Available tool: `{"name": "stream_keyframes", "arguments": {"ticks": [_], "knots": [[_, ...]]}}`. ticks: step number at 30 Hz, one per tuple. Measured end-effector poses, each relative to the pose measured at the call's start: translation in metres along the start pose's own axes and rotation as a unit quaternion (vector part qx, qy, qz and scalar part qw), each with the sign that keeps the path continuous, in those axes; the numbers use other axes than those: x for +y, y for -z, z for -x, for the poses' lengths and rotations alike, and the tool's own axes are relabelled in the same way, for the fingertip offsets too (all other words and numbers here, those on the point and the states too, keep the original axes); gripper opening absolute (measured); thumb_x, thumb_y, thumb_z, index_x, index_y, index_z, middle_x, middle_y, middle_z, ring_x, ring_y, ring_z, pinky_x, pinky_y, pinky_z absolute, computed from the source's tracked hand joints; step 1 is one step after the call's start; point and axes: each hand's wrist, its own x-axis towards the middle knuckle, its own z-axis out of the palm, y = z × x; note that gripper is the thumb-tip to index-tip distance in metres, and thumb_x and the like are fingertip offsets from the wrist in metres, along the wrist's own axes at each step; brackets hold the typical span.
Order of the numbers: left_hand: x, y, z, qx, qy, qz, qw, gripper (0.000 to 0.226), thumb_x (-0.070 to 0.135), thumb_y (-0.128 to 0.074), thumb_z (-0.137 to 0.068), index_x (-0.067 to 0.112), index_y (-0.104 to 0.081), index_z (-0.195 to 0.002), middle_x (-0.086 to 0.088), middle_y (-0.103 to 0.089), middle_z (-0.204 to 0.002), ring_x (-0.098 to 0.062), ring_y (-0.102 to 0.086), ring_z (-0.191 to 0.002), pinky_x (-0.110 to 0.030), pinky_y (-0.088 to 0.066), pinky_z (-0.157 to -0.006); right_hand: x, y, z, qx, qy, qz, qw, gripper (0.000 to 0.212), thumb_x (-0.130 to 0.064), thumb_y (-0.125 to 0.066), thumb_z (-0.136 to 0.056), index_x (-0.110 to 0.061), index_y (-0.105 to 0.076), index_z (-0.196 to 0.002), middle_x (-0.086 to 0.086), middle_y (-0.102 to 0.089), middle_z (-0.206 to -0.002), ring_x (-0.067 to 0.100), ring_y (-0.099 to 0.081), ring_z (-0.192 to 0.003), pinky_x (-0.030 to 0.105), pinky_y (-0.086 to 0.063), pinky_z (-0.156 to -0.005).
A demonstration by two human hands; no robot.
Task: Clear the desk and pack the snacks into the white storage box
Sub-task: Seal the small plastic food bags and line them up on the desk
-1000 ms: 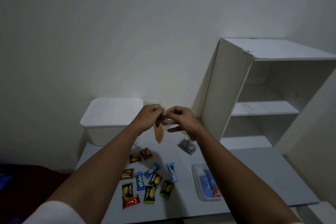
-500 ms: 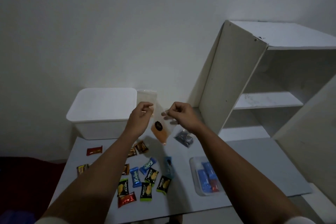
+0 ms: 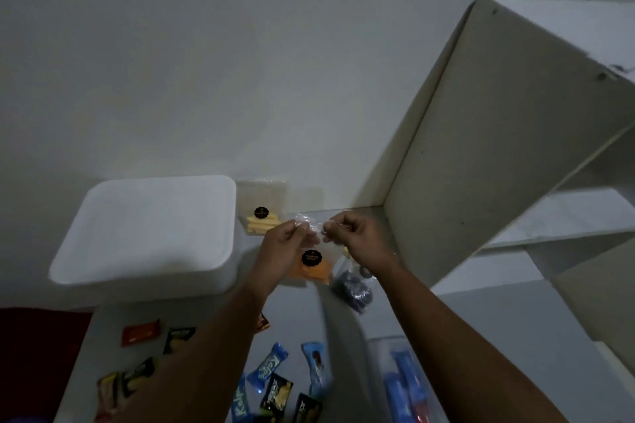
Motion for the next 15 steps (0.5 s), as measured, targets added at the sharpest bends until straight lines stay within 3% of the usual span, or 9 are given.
{"name": "stream_keyframes", "arguments": {"ticks": [2,5,8,10,13,15], "knots": [[-0.014,-0.003,-0.025,0.000,0.018,-0.005,1.000,0.028,0.027,-0.050,-0.105,0.013,-0.073,-0.095,-0.004,-0.079,-0.095,-0.017,-0.075,-0.094,-0.036,-0.056,-0.091,0.021,-0.003,-0.024,0.010,-0.016,-0.023,1.000,0.016,-0.009,-0.071,-0.094,0.008,-0.071,-0.096,0.028,-0.074,-0.089,0.013,-0.071,-0.073,0.022,-0.055,-0.070],[-0.031,-0.008,-0.061,0.025,0.030,0.019,0.999,0.026,0.021,-0.052,-0.105,0.011,-0.071,-0.090,-0.008,-0.078,-0.092,-0.026,-0.074,-0.094,-0.047,-0.056,-0.095,0.047,-0.007,-0.055,0.028,-0.065,-0.077,0.995,0.019,-0.011,-0.071,-0.095,0.005,-0.072,-0.104,0.022,-0.073,-0.094,0.021,-0.067,-0.085,0.033,-0.055,-0.079],[-0.045,-0.009,-0.094,0.070,0.055,0.028,0.996,0.023,0.020,-0.053,-0.103,0.007,-0.070,-0.092,-0.007,-0.078,-0.089,-0.025,-0.075,-0.091,-0.047,-0.058,-0.091,0.071,-0.008,-0.077,0.024,-0.118,-0.124,0.985,0.025,-0.019,-0.068,-0.097,0.005,-0.070,-0.103,0.022,-0.070,-0.098,0.031,-0.064,-0.093,0.044,-0.051,-0.085],[-0.054,-0.007,-0.114,0.088,0.056,0.020,0.994,0.024,0.026,-0.055,-0.101,0.009,-0.068,-0.089,-0.008,-0.076,-0.086,-0.026,-0.073,-0.088,-0.048,-0.058,-0.088,0.080,-0.010,-0.093,0.016,-0.131,-0.111,0.985,0.022,-0.026,-0.067,-0.099,-0.006,-0.075,-0.102,0.015,-0.077,-0.105,0.030,-0.070,-0.098,0.043,-0.053,-0.088],[-0.062,-0.005,-0.140,0.104,0.057,-0.064,0.991,0.022,0.034,-0.055,-0.097,0.015,-0.064,-0.089,-0.010,-0.070,-0.085,-0.021,-0.067,-0.081,-0.044,-0.054,-0.077,0.086,-0.016,-0.121,0.015,-0.135,-0.114,0.984,0.021,-0.025,-0.064,-0.100,-0.007,-0.075,-0.102,0.013,-0.078,-0.109,0.026,-0.073,-0.099,0.040,-0.055,-0.086],[-0.059,-0.004,-0.154,0.134,0.057,-0.098,0.984,0.014,0.031,-0.055,-0.096,0.021,-0.065,-0.101,-0.003,-0.072,-0.099,-0.021,-0.068,-0.093,-0.038,-0.053,-0.080,0.088,-0.021,-0.140,0.017,-0.131,-0.126,0.983,0.016,-0.022,-0.062,-0.102,-0.012,-0.074,-0.097,0.014,-0.077,-0.107,0.022,-0.073,-0.096,0.040,-0.056,-0.083]]}}
